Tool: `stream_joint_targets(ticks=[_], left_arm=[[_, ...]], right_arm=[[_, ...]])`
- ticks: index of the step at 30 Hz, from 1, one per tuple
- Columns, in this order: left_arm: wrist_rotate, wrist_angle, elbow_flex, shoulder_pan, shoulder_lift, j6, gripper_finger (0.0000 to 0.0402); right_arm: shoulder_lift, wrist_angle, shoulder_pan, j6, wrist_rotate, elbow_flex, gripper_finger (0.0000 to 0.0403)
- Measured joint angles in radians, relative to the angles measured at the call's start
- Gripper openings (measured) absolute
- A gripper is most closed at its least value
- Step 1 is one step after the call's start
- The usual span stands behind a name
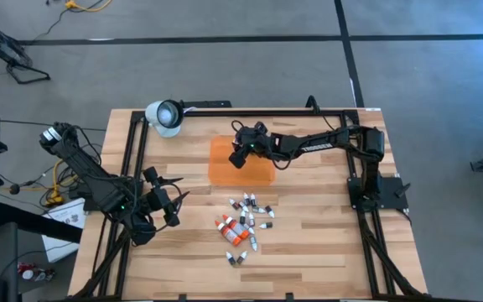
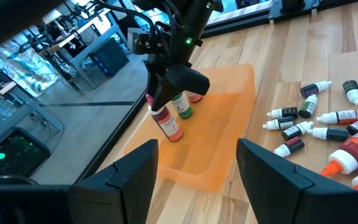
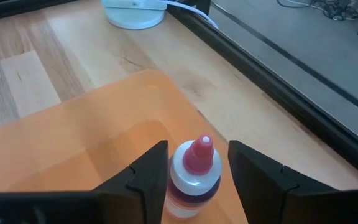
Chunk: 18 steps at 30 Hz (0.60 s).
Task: Pick & Place food coloring
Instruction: Put the big orange food coloring bottle into the orange bin
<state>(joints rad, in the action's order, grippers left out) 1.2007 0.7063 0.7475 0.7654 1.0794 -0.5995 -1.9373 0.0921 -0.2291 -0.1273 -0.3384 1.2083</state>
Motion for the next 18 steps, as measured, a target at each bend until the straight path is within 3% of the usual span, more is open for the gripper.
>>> stream_joint_targets(ticks=[18], left_arm=[[0.000,0.000,0.000,0.000,0.000,0.000,0.0213]], right_arm=[[0.000,0.018,0.027,0.085,0.000,0.082,0.0143]])
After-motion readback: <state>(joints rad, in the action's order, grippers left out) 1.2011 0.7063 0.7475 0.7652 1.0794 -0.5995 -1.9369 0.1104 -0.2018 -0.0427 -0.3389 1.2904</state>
